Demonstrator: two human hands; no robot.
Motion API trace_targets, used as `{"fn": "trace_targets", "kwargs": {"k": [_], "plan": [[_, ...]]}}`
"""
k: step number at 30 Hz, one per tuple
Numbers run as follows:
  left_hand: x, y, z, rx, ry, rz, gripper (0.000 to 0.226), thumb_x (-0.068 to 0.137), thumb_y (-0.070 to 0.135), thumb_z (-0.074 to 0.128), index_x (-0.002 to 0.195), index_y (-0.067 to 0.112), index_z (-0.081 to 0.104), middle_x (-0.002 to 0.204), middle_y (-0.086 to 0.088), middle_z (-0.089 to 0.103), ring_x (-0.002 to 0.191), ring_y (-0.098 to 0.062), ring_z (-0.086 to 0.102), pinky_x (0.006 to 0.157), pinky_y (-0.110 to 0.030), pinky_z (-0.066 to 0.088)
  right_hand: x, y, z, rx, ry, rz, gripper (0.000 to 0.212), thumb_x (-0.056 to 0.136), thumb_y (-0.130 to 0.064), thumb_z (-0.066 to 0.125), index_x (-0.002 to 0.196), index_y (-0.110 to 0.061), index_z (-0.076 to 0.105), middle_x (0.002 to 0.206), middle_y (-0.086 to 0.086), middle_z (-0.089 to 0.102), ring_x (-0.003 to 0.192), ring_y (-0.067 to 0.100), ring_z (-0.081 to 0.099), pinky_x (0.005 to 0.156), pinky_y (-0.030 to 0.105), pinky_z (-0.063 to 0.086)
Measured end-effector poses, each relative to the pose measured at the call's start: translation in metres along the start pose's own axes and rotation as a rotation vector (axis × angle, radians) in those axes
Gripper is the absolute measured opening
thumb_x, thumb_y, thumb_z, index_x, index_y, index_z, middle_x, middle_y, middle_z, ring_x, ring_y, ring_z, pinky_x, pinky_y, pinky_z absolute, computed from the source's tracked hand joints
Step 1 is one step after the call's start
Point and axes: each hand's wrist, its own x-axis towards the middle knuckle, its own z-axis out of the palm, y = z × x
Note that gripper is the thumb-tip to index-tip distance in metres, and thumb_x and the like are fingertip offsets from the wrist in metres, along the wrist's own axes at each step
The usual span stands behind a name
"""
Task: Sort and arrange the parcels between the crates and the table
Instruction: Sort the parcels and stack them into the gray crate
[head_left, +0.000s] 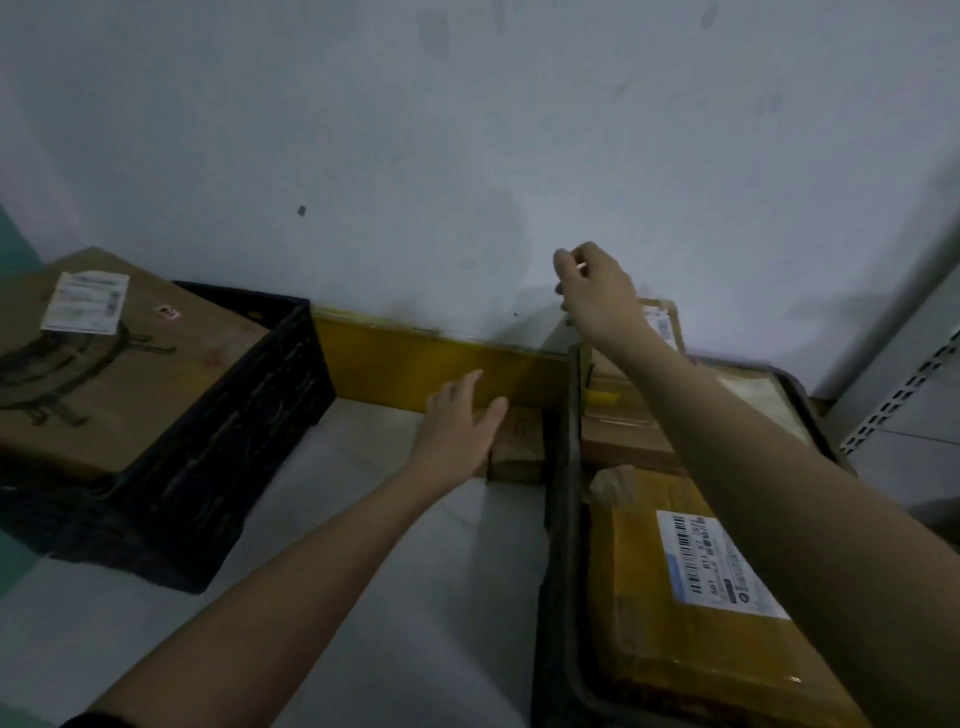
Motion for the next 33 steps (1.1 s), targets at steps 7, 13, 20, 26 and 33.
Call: {"fn": "trace_targets", "kwargs": {"k": [7,13,20,26,33], "plan": [[0.02,-0.135,-0.009,-0.069,-0.031,-0.316,0.058,0.099,0.042,0.051,0.15,0.018,0.035,0.149,-0.013,0.042,0.136,-0.031,0.04,0.111,-0.046,0.037,0.012,0.042,0.134,-0.206,-0.397,0.207,0.043,0.103,-0.036,0.047,0.132,-0.004,0.048,0.117,0.014,0.06,0.101,0.03,0.06,0.085,0.042,0.05],[0.03,-0.225,0.002,0.24,-0.232,-0.303,0.058,0.099,0.051,0.044,0.151,0.026,0.034,0.154,-0.005,0.037,0.138,-0.028,0.035,0.106,-0.042,0.038,0.001,0.122,0.234,-0.392,-0.526,0.526,0.067,0.097,-0.048,0.052,0.148,-0.011,0.03,0.15,0.022,0.035,0.132,0.042,0.04,0.104,0.051,0.042],[0.024,-0.316,0.037,0.475,-0.509,-0.275,0.068,0.098,0.062,0.033,0.157,0.039,0.009,0.167,0.001,0.0,0.152,-0.024,0.0,0.119,-0.057,0.009,-0.018,0.17,0.293,-0.671,-0.508,0.614,0.098,0.09,-0.067,0.052,0.157,-0.012,0.008,0.163,0.02,0.0,0.149,0.039,0.007,0.117,0.053,0.02],[0.003,-0.354,0.067,0.601,-0.551,-0.172,0.081,0.078,0.079,-0.004,0.149,0.046,-0.022,0.16,0.003,-0.03,0.148,-0.027,-0.026,0.112,-0.06,-0.019,-0.046,0.175,0.333,-0.709,-0.381,0.449,0.084,0.081,-0.063,0.065,0.143,-0.017,0.03,0.149,0.022,0.025,0.133,0.043,0.032,0.107,0.053,0.034],[0.015,-0.346,0.054,0.543,-0.664,-0.212,0.075,0.094,0.072,0.022,0.151,0.046,-0.017,0.16,0.005,-0.032,0.146,-0.024,-0.031,0.111,-0.059,-0.02,-0.066,0.167,0.337,-0.456,-0.424,0.393,0.079,0.08,-0.045,0.077,0.136,-0.016,0.03,0.147,0.017,0.027,0.126,0.039,0.037,0.095,0.046,0.047]]}}
